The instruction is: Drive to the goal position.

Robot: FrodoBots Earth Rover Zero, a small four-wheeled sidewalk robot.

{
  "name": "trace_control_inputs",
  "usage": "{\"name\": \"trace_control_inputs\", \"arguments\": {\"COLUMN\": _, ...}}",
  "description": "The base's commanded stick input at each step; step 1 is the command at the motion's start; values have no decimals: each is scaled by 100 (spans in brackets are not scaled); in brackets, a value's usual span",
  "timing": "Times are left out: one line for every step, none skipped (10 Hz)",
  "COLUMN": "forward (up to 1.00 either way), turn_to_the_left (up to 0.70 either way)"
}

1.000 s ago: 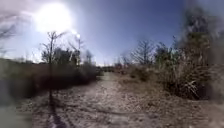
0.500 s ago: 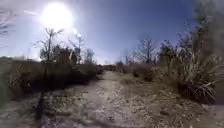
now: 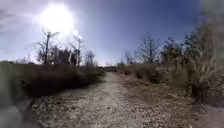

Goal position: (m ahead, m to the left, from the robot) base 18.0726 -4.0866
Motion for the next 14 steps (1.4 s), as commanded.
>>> {"name": "trace_control_inputs", "arguments": {"forward": 70, "turn_to_the_left": -8}}
{"name": "trace_control_inputs", "arguments": {"forward": 70, "turn_to_the_left": -3}}
{"name": "trace_control_inputs", "arguments": {"forward": 70, "turn_to_the_left": -5}}
{"name": "trace_control_inputs", "arguments": {"forward": 70, "turn_to_the_left": -7}}
{"name": "trace_control_inputs", "arguments": {"forward": 70, "turn_to_the_left": -9}}
{"name": "trace_control_inputs", "arguments": {"forward": 70, "turn_to_the_left": -10}}
{"name": "trace_control_inputs", "arguments": {"forward": 70, "turn_to_the_left": -11}}
{"name": "trace_control_inputs", "arguments": {"forward": 70, "turn_to_the_left": -11}}
{"name": "trace_control_inputs", "arguments": {"forward": 70, "turn_to_the_left": -11}}
{"name": "trace_control_inputs", "arguments": {"forward": 70, "turn_to_the_left": -11}}
{"name": "trace_control_inputs", "arguments": {"forward": 70, "turn_to_the_left": -11}}
{"name": "trace_control_inputs", "arguments": {"forward": 70, "turn_to_the_left": -12}}
{"name": "trace_control_inputs", "arguments": {"forward": 70, "turn_to_the_left": -12}}
{"name": "trace_control_inputs", "arguments": {"forward": 70, "turn_to_the_left": -12}}
